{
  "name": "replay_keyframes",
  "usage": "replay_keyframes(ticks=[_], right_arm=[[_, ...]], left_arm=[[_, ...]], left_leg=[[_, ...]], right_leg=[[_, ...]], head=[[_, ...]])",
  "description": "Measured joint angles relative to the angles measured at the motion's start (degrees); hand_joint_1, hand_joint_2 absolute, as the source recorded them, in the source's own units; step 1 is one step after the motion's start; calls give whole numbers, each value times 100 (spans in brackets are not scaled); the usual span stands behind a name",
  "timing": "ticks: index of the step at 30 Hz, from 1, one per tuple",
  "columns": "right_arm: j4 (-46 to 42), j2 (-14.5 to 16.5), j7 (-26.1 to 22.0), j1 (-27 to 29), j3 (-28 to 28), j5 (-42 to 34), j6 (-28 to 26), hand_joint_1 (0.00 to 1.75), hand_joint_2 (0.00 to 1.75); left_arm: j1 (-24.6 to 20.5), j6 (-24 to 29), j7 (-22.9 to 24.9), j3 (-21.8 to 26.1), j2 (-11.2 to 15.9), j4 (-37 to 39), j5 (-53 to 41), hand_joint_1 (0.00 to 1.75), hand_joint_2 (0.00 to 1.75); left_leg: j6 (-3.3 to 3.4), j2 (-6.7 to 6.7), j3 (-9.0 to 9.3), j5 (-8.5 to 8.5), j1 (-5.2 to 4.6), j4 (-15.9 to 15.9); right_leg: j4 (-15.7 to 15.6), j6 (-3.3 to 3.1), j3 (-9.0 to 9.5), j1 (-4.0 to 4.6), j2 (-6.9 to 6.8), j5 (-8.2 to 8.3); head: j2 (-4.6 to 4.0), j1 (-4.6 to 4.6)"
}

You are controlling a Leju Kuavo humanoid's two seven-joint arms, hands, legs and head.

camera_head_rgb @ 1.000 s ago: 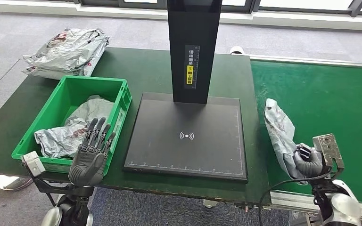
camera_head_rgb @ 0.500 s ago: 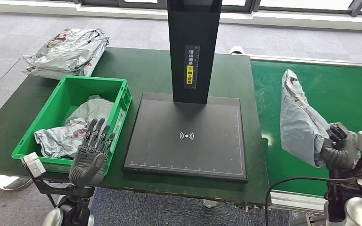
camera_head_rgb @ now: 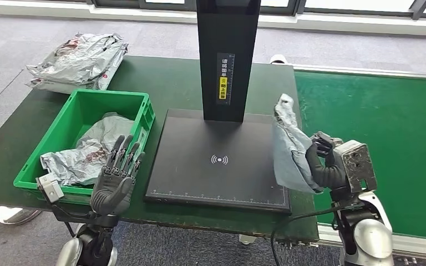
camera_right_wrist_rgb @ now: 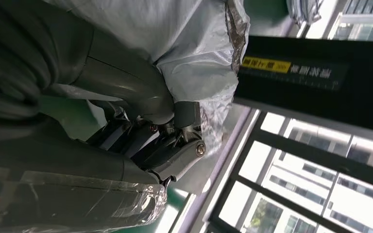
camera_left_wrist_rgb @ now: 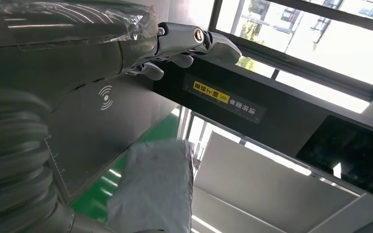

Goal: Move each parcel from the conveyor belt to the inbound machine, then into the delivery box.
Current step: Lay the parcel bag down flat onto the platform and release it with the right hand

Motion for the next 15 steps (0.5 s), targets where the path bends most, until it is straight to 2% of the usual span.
replay_keyframes(ticks=[7, 14, 15], right_arm=[[672, 10, 133, -273, 875, -215, 192, 175, 175], [1419, 90, 134, -519, 1790, -631, 76, 175, 175], [1520, 110, 143, -586, 1848, -691, 5, 132, 175]], left_arm=[[-144, -73, 10, -111, 27, 146, 22, 0, 175], [-240, -122, 21, -185, 72, 241, 33, 0, 175], [-246, -122, 26, -190, 79, 242, 36, 0, 175]], left_leg=[[0, 0, -2, 0, 0, 0], [-1, 0, -2, 0, 1, 0], [-1, 1, -2, 0, 1, 0]], right_leg=[[0, 0, 0, 0, 1, 0], [2, 0, -3, 1, 2, 0], [2, 0, -3, 1, 2, 0]], head=[[0, 0], [-1, 0], [-1, 0]])
